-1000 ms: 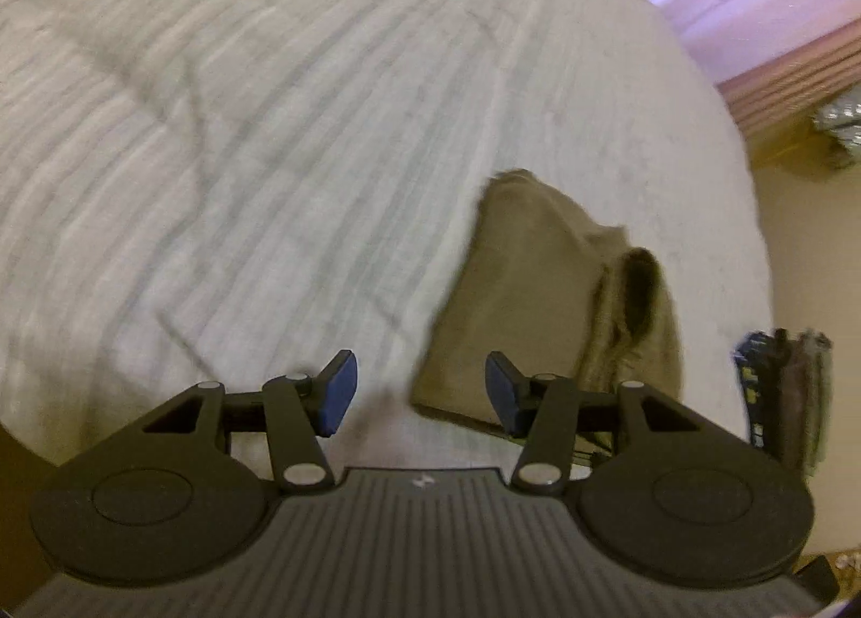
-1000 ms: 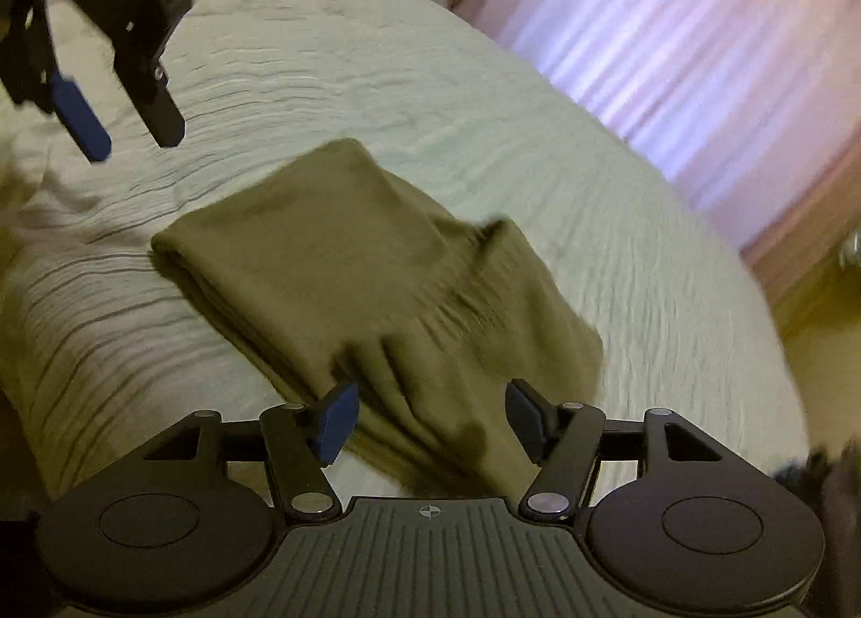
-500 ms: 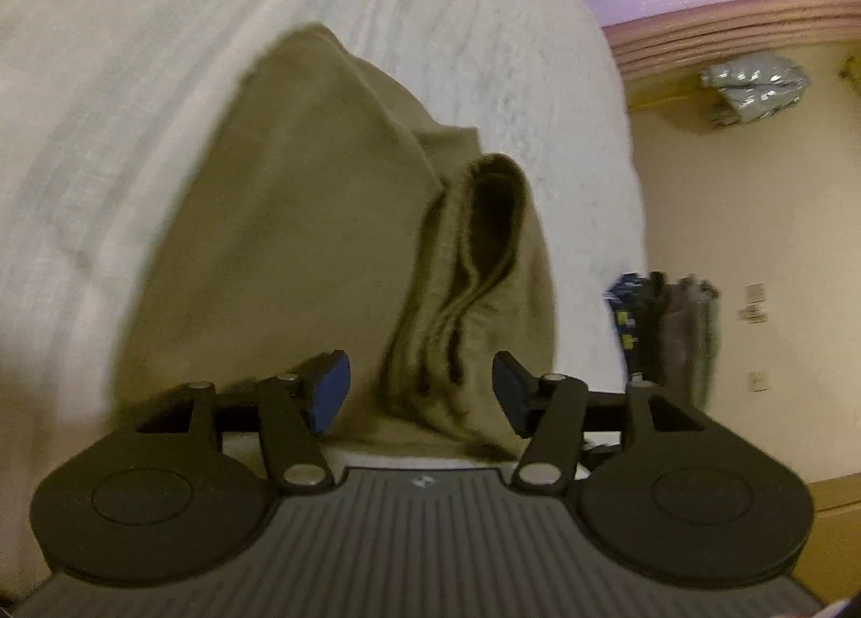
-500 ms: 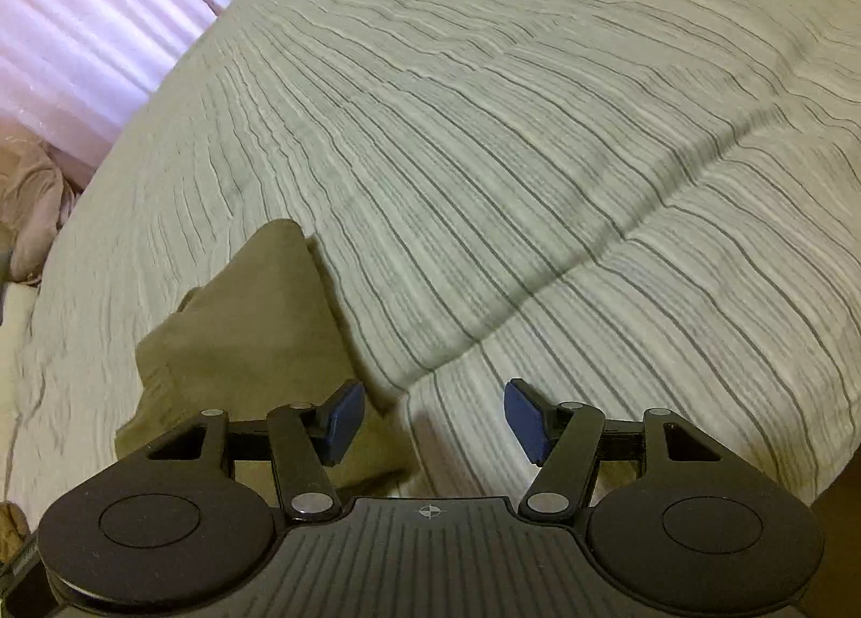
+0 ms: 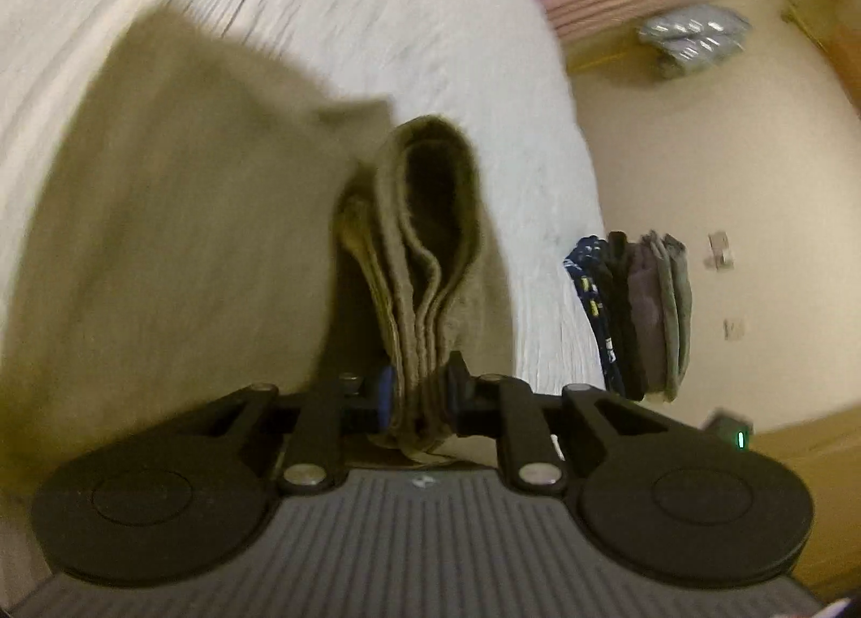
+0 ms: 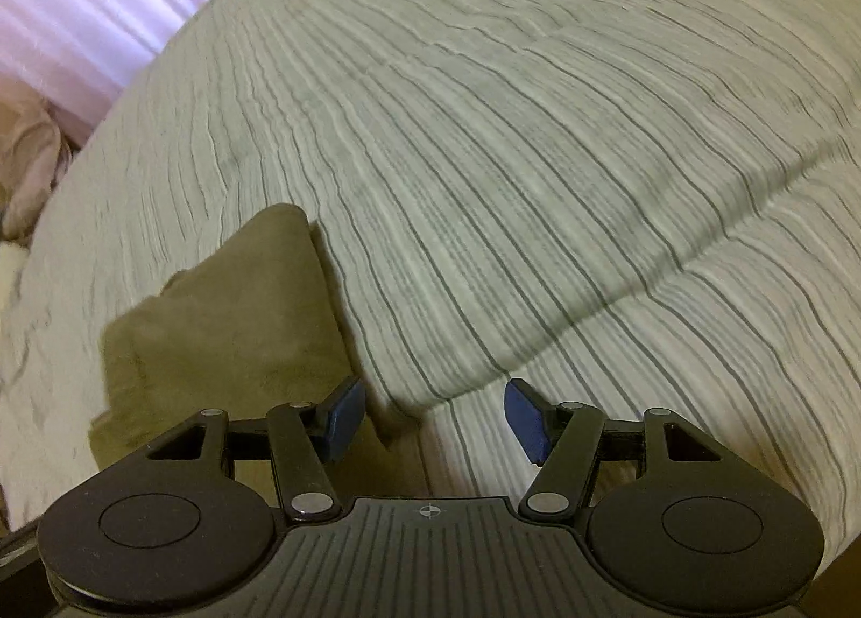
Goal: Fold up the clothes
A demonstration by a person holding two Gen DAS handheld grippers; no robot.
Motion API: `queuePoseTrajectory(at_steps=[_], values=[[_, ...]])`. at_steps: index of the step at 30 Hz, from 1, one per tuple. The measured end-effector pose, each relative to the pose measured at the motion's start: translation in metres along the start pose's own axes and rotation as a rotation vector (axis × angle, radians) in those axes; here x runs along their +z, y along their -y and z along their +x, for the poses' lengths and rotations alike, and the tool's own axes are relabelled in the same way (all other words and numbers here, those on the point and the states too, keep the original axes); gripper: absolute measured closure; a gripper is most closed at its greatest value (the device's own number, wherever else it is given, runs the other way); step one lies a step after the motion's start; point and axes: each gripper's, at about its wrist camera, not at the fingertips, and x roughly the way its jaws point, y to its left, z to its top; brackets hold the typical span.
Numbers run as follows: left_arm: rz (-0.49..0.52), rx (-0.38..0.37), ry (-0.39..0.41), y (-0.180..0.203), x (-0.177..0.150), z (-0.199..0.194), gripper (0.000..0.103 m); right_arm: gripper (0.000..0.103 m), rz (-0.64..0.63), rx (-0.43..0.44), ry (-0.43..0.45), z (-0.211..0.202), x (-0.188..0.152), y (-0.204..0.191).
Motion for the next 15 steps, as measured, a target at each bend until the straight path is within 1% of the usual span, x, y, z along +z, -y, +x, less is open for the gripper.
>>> queuePoseTrajectory(at_steps=[1,3,6,9,10,12,14,15], values=[[0.043,0.004,0.025,0.007,-0.001,-0.007,0.089,0.041,-0.032,0.002,0.001,0.001,-0.002,-0.006],[0.115,0.032,0.097,0.018,-0.008,-0.036,0.089,0.041,-0.097,0.007,0.004,0.003,-0.007,-0.019],[0.123,0.106,0.159,0.012,-0.017,-0.064,0.088,0.041,-0.194,0.014,0.009,0.006,-0.014,-0.039],[0.063,0.187,0.142,-0.013,-0.021,-0.069,0.086,0.041,-0.291,0.021,0.013,0.008,-0.021,-0.058],[0.053,0.194,0.137,-0.018,-0.021,-0.068,0.084,0.041,-0.311,0.023,0.013,0.009,-0.023,-0.062],[0.034,0.205,0.129,-0.027,-0.021,-0.065,0.082,0.041,-0.302,0.027,0.009,0.011,-0.023,-0.06],[-0.004,0.174,0.157,-0.03,-0.019,-0.066,0.079,0.041,-0.293,0.03,0.005,0.012,-0.023,-0.058],[-0.034,0.152,0.164,-0.032,-0.017,-0.065,0.072,0.041,-0.289,0.032,0.003,0.013,-0.023,-0.057]])
